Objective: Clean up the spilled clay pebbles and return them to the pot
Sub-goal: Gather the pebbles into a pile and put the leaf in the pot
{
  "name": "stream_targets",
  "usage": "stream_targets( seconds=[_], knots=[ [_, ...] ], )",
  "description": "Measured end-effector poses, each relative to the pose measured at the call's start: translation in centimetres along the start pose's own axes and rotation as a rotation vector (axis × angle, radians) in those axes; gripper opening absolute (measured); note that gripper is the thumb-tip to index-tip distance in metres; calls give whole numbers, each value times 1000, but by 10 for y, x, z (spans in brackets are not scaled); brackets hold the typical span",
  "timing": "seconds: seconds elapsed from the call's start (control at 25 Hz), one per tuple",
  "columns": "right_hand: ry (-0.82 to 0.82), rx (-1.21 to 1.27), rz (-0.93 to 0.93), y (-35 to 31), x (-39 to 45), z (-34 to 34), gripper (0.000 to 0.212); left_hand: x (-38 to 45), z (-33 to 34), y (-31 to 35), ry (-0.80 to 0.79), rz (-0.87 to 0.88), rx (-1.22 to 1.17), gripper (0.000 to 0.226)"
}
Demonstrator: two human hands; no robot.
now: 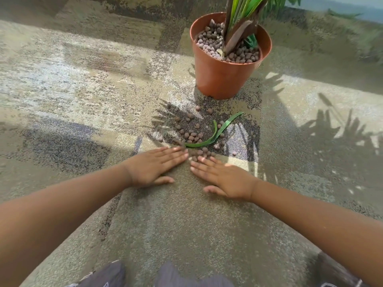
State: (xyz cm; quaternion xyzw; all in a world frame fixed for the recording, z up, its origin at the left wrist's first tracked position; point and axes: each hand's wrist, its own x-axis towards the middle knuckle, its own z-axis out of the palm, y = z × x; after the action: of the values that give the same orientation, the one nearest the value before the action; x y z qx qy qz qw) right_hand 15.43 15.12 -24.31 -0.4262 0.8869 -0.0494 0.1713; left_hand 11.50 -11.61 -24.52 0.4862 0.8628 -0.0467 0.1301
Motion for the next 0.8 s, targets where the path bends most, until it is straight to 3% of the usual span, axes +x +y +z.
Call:
stream_targets(
  seconds=[0.08,0.16,0.2,0.28,0.36,0.4,0.48,0.56,0.64,0.8],
  knots=[
    [70,6,-23,-1,5,-11,53,2,-9,-3,81,1,-37,59],
    [158,-8,-27,7,5,-22,49,0,-17,-7,274,-10,-16,54],
    [208,28,43,14,3,-26,49,-4,-18,-12,373,-109,-26,53],
    [335,35,358,33,-8,-27,51,-10,-14,-23,469,-488,-167,56],
    [436,-154,795,52,-29,-16,54,-4,-4,-25,394,-840,-335,65],
    [395,-97,989,58,-35,-12,60,5,1,-23,295,-953,-327,71],
    [293,64,1138,64,-25,-8,72,31,5,-19,164,-1100,-282,79],
    [339,96,1099,67,5,-9,75,61,-5,-18,208,-1166,-337,81],
    [382,225,987,70,38,-20,71,93,-15,-16,267,-1094,-409,73],
    [421,312,599,63,88,-32,60,133,-26,-10,229,-970,-447,56]
  ],
)
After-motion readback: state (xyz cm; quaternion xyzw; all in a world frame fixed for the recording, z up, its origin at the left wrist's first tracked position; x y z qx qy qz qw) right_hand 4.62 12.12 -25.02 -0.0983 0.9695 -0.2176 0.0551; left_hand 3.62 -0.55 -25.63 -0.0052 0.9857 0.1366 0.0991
